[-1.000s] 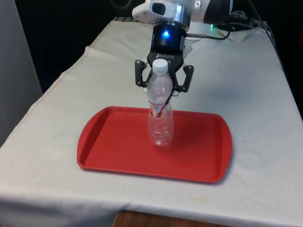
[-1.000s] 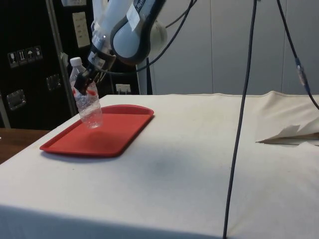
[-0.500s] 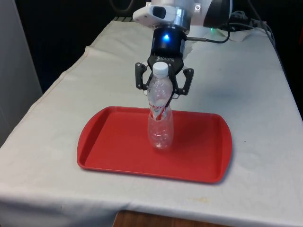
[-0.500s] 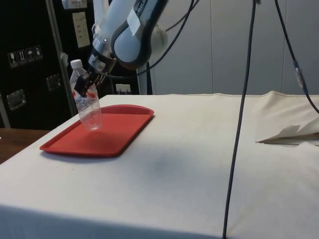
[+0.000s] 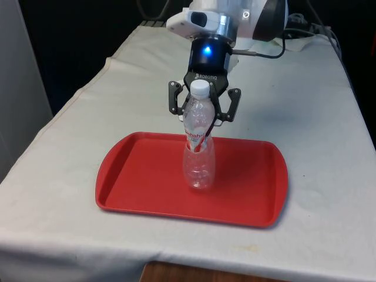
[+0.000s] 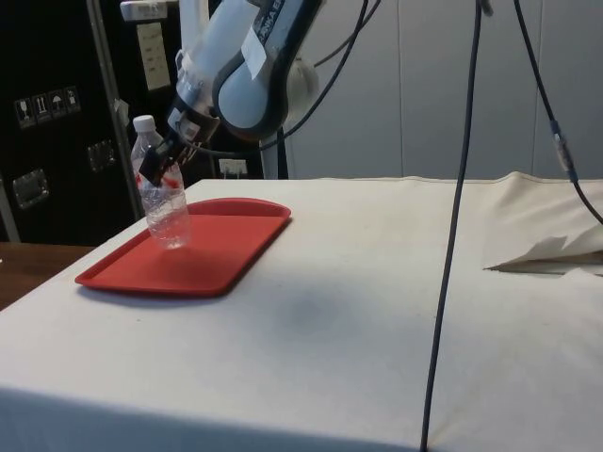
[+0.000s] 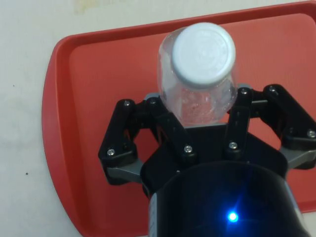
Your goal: Place the bottle upright on the tray.
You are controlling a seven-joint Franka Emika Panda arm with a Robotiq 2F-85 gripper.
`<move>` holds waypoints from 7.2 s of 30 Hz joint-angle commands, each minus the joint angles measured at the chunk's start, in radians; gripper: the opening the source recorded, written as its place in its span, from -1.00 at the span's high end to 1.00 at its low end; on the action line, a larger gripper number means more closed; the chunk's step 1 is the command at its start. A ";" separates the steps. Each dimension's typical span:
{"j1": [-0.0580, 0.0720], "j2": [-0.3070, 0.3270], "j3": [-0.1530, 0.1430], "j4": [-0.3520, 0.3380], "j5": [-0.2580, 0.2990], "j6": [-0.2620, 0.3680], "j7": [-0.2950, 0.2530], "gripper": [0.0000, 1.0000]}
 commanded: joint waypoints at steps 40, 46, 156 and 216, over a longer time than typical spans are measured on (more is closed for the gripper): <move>0.000 0.033 0.000 0.006 0.000 0.048 0.000 1.00; 0.000 0.042 0.001 0.010 0.000 0.058 0.001 1.00; 0.000 -0.199 0.010 -0.098 0.003 -0.213 -0.030 -1.00; 0.005 -0.338 -0.020 0.025 0.000 -0.717 -0.054 -1.00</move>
